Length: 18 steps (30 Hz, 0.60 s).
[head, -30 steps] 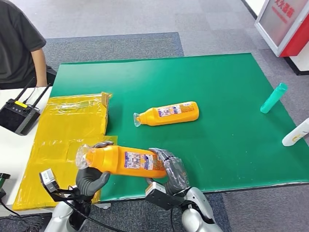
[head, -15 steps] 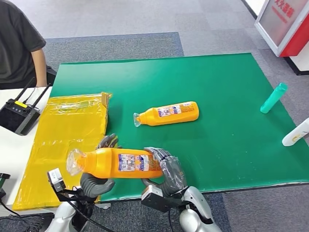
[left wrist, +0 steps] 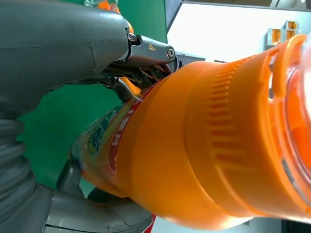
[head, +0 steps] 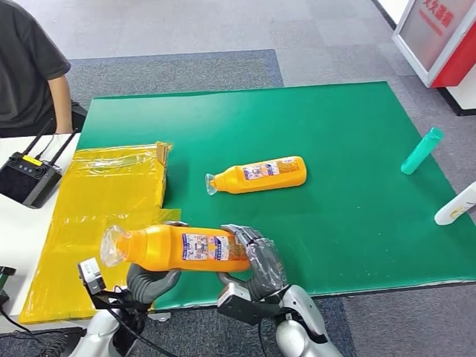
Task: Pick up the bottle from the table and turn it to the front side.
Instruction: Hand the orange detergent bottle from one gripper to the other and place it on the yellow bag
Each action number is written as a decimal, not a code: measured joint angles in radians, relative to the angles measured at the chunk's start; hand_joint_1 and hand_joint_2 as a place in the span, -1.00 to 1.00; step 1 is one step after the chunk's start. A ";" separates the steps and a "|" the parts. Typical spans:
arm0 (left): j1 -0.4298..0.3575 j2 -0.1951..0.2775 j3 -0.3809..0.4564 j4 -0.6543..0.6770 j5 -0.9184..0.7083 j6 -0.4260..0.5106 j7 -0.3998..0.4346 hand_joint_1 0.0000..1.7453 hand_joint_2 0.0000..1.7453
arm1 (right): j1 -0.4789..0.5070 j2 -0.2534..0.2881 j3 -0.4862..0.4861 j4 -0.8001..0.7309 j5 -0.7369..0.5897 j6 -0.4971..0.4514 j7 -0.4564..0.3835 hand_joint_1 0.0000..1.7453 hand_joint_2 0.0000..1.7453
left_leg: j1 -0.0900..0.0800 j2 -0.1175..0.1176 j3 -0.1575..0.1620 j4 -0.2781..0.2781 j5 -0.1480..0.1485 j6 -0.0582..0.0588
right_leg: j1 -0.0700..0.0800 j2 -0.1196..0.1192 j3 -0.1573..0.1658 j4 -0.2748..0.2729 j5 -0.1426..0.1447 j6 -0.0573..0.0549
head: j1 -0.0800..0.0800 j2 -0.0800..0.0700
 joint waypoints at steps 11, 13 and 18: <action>0.004 -0.001 0.001 -0.030 -0.113 0.132 -0.045 1.00 1.00 | 0.003 0.000 0.003 -0.003 -0.008 -0.012 0.002 -1.00 1.00 | 0.000 0.000 0.000 0.000 0.000 0.000 | 0.000 0.000 0.000 0.000 0.000 0.000 | 0.000 0.000; 0.010 0.000 0.002 -0.046 -0.148 0.182 -0.048 1.00 1.00 | 0.008 -0.001 0.003 -0.008 -0.014 -0.016 0.003 -1.00 1.00 | 0.000 0.000 0.000 0.000 0.000 0.000 | 0.000 0.000 0.000 0.000 0.000 0.000 | 0.000 0.000; 0.029 0.009 0.018 -0.111 -0.288 0.370 -0.044 1.00 1.00 | 0.049 -0.002 -0.014 -0.053 -0.028 -0.033 0.015 -1.00 1.00 | 0.000 0.000 0.000 0.000 0.000 0.000 | 0.000 0.000 0.000 0.000 0.000 0.000 | 0.000 0.000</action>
